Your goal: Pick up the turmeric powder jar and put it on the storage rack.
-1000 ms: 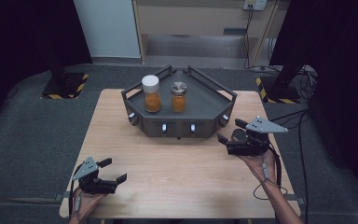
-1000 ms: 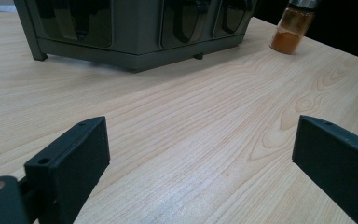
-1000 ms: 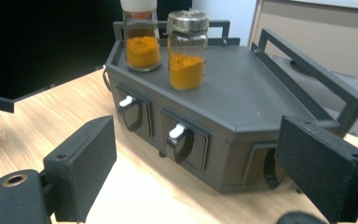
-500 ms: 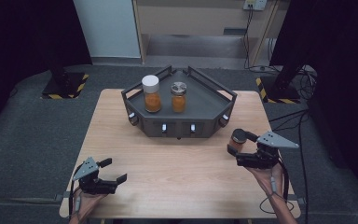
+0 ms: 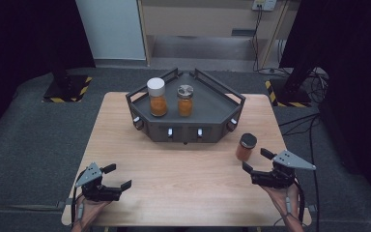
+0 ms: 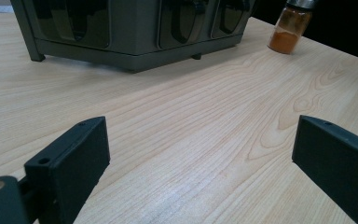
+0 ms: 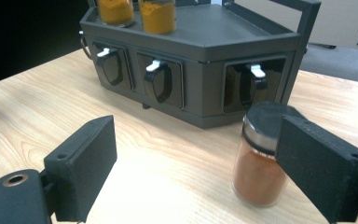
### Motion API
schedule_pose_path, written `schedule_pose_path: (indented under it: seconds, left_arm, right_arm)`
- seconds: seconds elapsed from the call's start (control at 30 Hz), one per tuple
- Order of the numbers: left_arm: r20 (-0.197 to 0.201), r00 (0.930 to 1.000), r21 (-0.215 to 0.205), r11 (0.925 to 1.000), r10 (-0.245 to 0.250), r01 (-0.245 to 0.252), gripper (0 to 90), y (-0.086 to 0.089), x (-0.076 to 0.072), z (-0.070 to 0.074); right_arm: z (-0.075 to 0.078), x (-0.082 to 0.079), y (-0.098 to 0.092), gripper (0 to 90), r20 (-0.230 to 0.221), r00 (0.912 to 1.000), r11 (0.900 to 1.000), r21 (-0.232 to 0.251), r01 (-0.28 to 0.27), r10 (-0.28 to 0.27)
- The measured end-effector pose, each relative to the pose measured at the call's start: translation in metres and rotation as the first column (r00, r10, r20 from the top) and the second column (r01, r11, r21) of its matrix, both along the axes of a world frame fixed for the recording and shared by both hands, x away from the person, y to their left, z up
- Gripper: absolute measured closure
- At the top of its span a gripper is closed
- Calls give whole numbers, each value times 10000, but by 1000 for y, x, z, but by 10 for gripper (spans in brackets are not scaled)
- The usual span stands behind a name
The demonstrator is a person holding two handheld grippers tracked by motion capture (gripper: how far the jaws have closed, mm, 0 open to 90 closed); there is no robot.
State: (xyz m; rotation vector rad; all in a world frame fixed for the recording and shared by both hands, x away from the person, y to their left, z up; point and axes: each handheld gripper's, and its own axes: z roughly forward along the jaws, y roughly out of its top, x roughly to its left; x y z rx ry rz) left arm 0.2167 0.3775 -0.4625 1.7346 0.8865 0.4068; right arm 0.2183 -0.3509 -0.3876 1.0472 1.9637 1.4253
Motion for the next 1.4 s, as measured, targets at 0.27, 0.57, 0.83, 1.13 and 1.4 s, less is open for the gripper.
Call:
schedule_pose_path:
  seconds: [0.27, 0.57, 0.83, 1.13, 1.4]
  left_arm:
    - [-4, 10000, 4, 10000, -7, 7, 32, 0, 0, 0]
    - [13, 10000, 37, 10000, -32, 32, 32, 0, 0, 0]
    - [16, 10000, 48, 10000, -26, 26, 33, 0, 0, 1]
    - [71, 9999, 57, 9999, -155, 154, 33, -1, 1, 0]
    - [130, 9997, 41, 9998, -220, 220, 34, -1, 1, 0]
  right_arm:
    - [-11, -9, -5, 126, -117, 9998, 9998, 88, 165, -163]
    - [-23, -18, -10, 127, -282, 9990, 9994, 83, 337, -334]
    - [-33, -19, -15, 128, -527, 9977, 9990, 116, 425, -418]
    - [-37, -21, -15, 130, -297, 9992, 9996, -79, 259, -261]
    - [-41, -18, -18, 129, -419, 9991, 10000, -10, -51, 51]
